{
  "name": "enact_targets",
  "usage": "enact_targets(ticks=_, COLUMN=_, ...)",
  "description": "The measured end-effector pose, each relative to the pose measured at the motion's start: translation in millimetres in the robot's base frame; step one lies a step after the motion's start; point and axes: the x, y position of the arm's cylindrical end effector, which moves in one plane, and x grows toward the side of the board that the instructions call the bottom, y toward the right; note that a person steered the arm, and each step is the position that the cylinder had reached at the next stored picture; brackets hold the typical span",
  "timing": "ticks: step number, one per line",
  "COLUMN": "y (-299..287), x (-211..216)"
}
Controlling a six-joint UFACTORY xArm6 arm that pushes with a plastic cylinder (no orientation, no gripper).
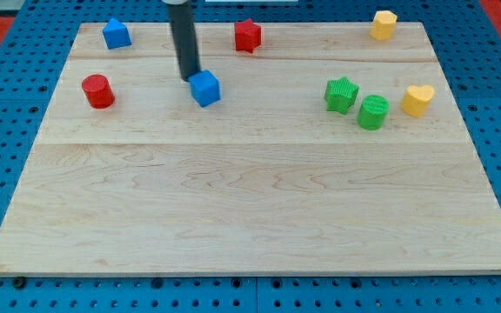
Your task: Slide the green circle slightly down
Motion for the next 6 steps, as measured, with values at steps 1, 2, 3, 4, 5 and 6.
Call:
enact_targets(ticks=1, y=63, x=13)
enact_targets(ticks=2, y=72, x=52)
enact_targets(ticks=3, y=74, x=28)
enact_targets(ticks=4, y=121, x=-13)
enact_targets(ticks=5, y=171, x=-12)
enact_targets(ticks=6, y=218, x=24)
